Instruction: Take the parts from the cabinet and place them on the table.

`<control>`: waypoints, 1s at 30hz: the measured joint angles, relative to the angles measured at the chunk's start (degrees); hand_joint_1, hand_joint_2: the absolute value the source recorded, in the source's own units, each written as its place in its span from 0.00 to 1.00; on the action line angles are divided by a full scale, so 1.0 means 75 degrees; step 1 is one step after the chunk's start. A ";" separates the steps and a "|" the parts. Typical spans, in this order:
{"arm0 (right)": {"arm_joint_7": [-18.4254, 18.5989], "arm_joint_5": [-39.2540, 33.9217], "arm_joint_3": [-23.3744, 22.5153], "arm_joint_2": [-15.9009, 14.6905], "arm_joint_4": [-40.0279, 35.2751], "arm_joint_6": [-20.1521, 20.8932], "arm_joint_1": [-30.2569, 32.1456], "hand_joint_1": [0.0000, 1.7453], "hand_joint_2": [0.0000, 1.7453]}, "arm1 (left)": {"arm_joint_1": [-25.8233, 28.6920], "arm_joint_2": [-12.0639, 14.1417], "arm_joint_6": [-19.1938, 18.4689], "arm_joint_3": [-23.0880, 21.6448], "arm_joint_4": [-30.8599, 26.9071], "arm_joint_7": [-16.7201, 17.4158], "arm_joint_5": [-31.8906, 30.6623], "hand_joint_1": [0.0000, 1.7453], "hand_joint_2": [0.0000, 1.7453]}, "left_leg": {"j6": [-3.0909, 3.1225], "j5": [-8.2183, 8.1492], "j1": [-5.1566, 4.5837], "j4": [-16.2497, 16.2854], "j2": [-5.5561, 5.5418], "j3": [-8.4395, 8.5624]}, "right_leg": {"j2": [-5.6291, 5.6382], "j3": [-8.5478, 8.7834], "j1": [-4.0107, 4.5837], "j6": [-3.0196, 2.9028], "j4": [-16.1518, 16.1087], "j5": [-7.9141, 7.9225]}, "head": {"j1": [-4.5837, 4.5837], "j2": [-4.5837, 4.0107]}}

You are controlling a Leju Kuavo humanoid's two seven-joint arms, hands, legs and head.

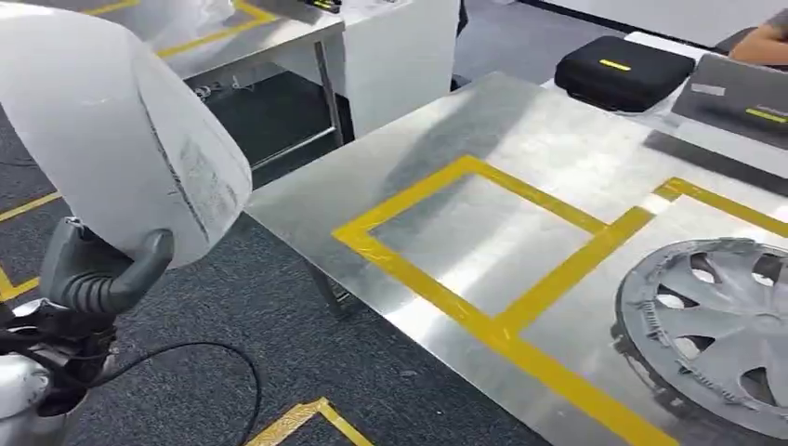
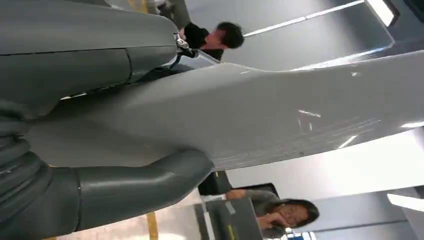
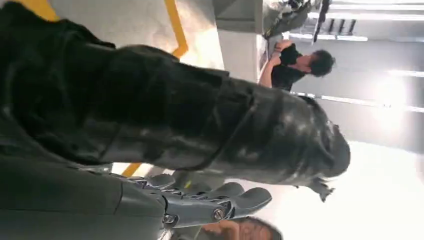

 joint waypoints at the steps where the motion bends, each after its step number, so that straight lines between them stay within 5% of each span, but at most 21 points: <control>1: 0.0000 0.0003 0.0000 0.0000 -0.0006 0.0000 -0.0022 0.00 0.00 | 0.0004 0.0018 0.0000 -0.0003 0.0006 0.0000 0.0000 1.00 1.00 | 0.0004 -0.0299 -0.0002 0.0578 -0.0218 -0.0261 | 0.0072 0.0002 0.0001 -0.0043 0.0000 -0.0001 | -0.0006 0.0000; 3: 0.0003 -0.0003 0.0000 0.0003 -0.0006 0.0000 -0.0014 0.00 0.00 | 0.0037 0.0026 0.0003 -0.0009 0.0044 0.0003 0.0000 1.00 1.00 | 0.0013 -0.0759 -0.0006 0.1748 -0.0327 -0.0857 | 0.0266 0.0002 0.0026 -0.0065 0.0003 -0.0008 | -0.0014 0.0000; 4: 0.0003 -0.0014 0.0000 0.0003 -0.0006 0.0000 -0.0010 0.00 0.00 | 0.0039 0.0026 0.0003 -0.0020 0.0067 0.0003 0.0000 1.00 1.00 | 0.0022 -0.0794 -0.0007 0.2069 -0.0333 -0.1058 | 0.0382 0.0005 0.0043 -0.0070 0.0010 -0.0010 | -0.0012 0.0000; 5: 0.0003 -0.0070 0.0000 0.0003 -0.0006 0.0003 -0.0010 0.00 0.00 | 0.0036 0.0026 0.0003 -0.0029 0.0082 0.0003 0.0003 1.00 1.00 | 0.0052 -0.0593 -0.0011 0.1969 -0.0334 -0.1058 | 0.0501 0.0018 0.0057 -0.0070 0.0017 -0.0011 | -0.0015 0.0000; 7: -0.0009 -0.0321 0.0000 0.0003 -0.0006 0.0047 -0.0011 0.00 0.00 | 0.0009 0.0032 -0.0015 -0.0047 0.0090 0.0003 0.0012 1.00 1.00 | 0.0161 0.0162 -0.0035 0.0947 -0.0441 -0.0694 | 0.0736 0.0041 0.0073 -0.0068 0.0032 -0.0013 | -0.0012 0.0000; 8: -0.0023 -0.0370 0.0000 0.0003 -0.0009 0.0055 -0.0020 0.00 0.00 | -0.0008 0.0044 -0.0018 -0.0061 0.0093 0.0003 0.0018 1.00 1.00 | 0.0223 0.0517 -0.0048 0.0286 -0.0630 -0.0443 | 0.0832 0.0048 0.0073 -0.0066 0.0033 -0.0014 | -0.0014 0.0000; 9: -0.0035 -0.0393 0.0000 0.0003 -0.0009 0.0061 -0.0031 0.00 0.00 | -0.0023 0.0064 -0.0017 -0.0076 0.0099 0.0003 0.0023 1.00 1.00 | 0.0297 0.0539 -0.0041 -0.0068 -0.1042 -0.0288 | 0.0904 0.0024 0.0068 -0.0049 0.0038 -0.0014 | 0.0006 0.0000; 13: -0.0058 -0.0452 -0.0003 0.0003 -0.0032 0.0058 -0.0018 0.00 0.00 | -0.0116 0.0079 -0.0038 -0.0119 0.0134 0.0006 0.0044 1.00 1.00 | 0.0307 0.0509 -0.0096 -0.0276 -0.0814 -0.0219 | 0.1278 -0.0112 -0.0017 0.0164 0.0016 0.0061 | -0.0014 0.0000; 14: -0.0070 -0.0495 -0.0017 0.0003 -0.0058 0.0061 -0.0023 0.00 0.00 | -0.0147 0.0070 -0.0038 -0.0122 0.0134 0.0006 0.0046 1.00 1.00 | 0.0353 0.0567 0.0015 -0.0403 -0.0681 -0.0172 | 0.1356 -0.0199 0.0004 0.0199 0.0039 0.0039 | -0.0008 0.0000; 16: -0.0102 -0.0598 -0.0041 0.0003 -0.0076 0.0085 -0.0037 0.00 0.00 | -0.0185 0.0061 -0.0038 -0.0128 0.0154 0.0003 0.0052 1.00 1.00 | 0.0381 0.0588 -0.0010 -0.0471 -0.0482 -0.0110 | 0.0435 -0.0455 0.0073 0.0271 0.0628 -0.0371 | 0.0094 0.0000; 18: -0.0172 -0.0650 -0.0058 0.0012 -0.0081 0.0038 -0.0047 0.00 0.00 | -0.0157 0.0061 -0.0015 -0.0131 0.0192 0.0003 0.0073 1.00 1.00 | 0.0411 0.0569 -0.0032 -0.0465 -0.0270 -0.0111 | 0.0149 -0.1023 0.0025 0.0335 0.1768 -0.0872 | 0.0108 0.0000; 20: -0.0227 -0.0650 -0.0198 0.0014 -0.0125 -0.0049 -0.0033 0.00 0.00 | -0.0133 0.0064 0.0006 -0.0134 0.0224 0.0003 0.0093 1.00 1.00 | 0.0411 0.0545 -0.0030 -0.0458 -0.0034 -0.0106 | 0.0086 -0.1263 -0.0014 0.0399 0.2214 -0.0869 | 0.0117 0.0000; 21: -0.0227 -0.0650 -0.0279 0.0018 -0.0151 -0.0096 -0.0030 0.00 0.00 | -0.0131 0.0064 0.0014 -0.0137 0.0236 0.0003 0.0093 1.00 1.00 | 0.0397 0.0528 -0.0027 -0.0452 0.0064 -0.0095 | 0.0047 -0.1101 -0.0029 0.0420 0.1902 -0.0630 | 0.0114 0.0000; 23: -0.0227 -0.0706 -0.0484 0.0056 -0.0224 -0.0131 -0.0016 0.00 0.00 | -0.0125 0.0064 0.0044 -0.0137 0.0245 0.0003 0.0111 1.00 1.00 | 0.0346 0.0470 -0.0017 -0.0428 0.0243 -0.0042 | -0.0175 -0.0383 -0.0050 0.0429 0.0614 -0.0021 | 0.0117 0.0000; 24: -0.0239 -0.0811 -0.0642 0.0120 -0.0274 -0.0111 -0.0019 0.00 0.00 | -0.0119 0.0064 0.0058 -0.0137 0.0245 0.0000 0.0114 1.00 1.00 | 0.0288 0.0431 -0.0041 -0.0415 0.0315 0.0001 | -0.0556 -0.0094 -0.0022 0.0420 0.0046 0.0007 | 0.0117 0.0000; 25: -0.0251 -0.0930 -0.0811 0.0210 -0.0300 -0.0038 -0.0039 0.00 0.00 | -0.0103 0.0079 0.0076 -0.0134 0.0245 -0.0003 0.0114 1.00 1.00 | 0.0226 0.0383 -0.0098 -0.0376 0.0374 0.0002 | -0.0521 0.0019 0.0025 0.0291 -0.0022 -0.0018 | 0.0117 0.0000; 29: -0.0152 -0.1163 -0.1980 0.0971 -0.0449 0.0686 -0.0114 0.00 0.00 | -0.0047 0.0090 0.0122 -0.0134 0.0245 -0.0015 0.0137 1.00 1.00 | 0.0069 0.0308 -0.0067 -0.0394 0.0619 0.0077 | -0.0167 -0.0005 0.0014 0.0082 -0.0008 0.0005 | 0.0096 0.0000; 30: -0.0128 -0.1145 -0.2321 0.1169 -0.0495 0.0922 -0.0169 0.00 0.00 | -0.0041 0.0096 0.0122 -0.0131 0.0245 -0.0017 0.0137 1.00 1.00 | 0.0017 0.0169 -0.0037 -0.0240 0.0214 0.0059 | -0.0097 0.0000 -0.0010 0.0046 -0.0023 0.0017 | 0.0079 0.0000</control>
